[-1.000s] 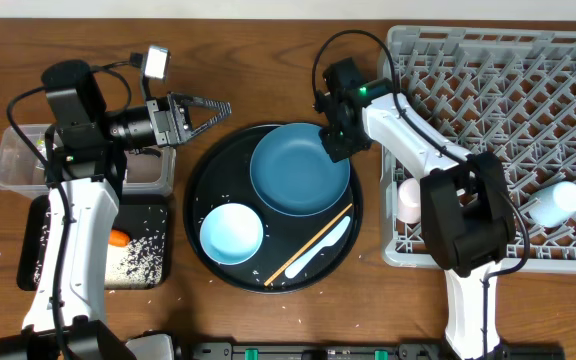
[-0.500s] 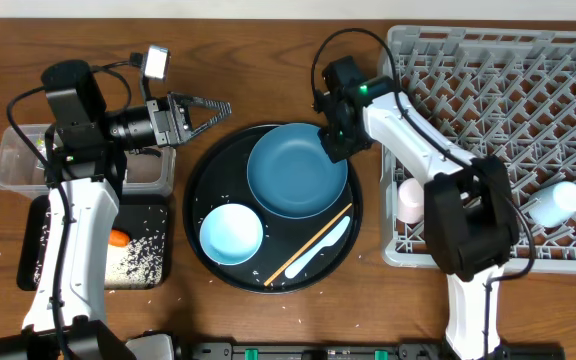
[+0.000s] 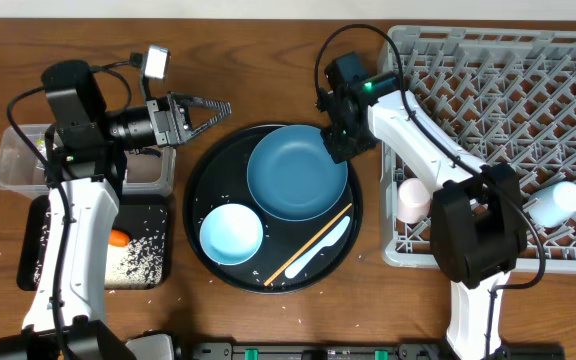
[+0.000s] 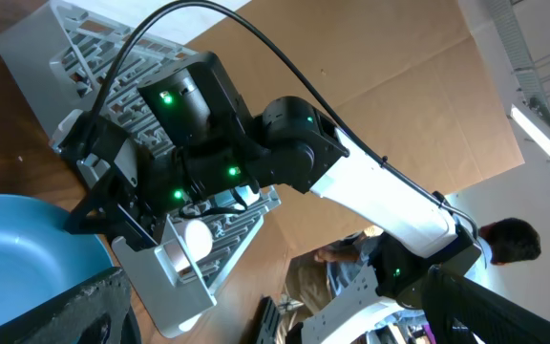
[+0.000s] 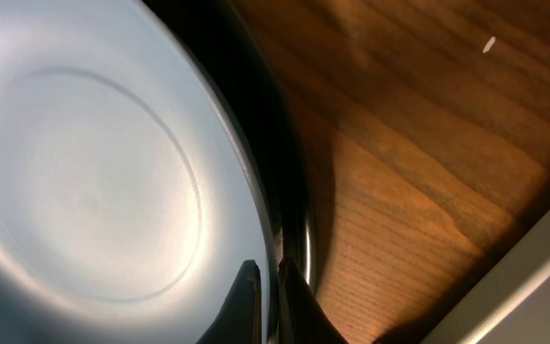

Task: Sort waste into correct bins and load items into the dishwasher rack
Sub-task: 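Tilt the blue plate up by its rim with right gripper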

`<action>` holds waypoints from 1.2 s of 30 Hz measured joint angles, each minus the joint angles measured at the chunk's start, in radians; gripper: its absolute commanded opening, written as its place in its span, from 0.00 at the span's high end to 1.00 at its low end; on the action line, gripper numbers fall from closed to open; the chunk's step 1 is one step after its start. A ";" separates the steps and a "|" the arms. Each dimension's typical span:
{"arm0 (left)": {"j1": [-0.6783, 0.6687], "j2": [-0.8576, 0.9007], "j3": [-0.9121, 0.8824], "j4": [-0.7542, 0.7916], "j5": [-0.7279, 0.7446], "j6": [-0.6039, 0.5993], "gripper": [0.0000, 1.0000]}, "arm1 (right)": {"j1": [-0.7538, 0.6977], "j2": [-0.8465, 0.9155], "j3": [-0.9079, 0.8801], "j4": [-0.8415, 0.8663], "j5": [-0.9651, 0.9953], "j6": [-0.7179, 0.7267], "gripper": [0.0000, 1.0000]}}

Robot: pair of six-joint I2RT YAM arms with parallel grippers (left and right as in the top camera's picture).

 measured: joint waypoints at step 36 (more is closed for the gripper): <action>0.000 0.000 0.000 0.000 0.000 0.000 0.02 | 0.075 -0.030 -0.066 0.029 -0.013 0.107 0.99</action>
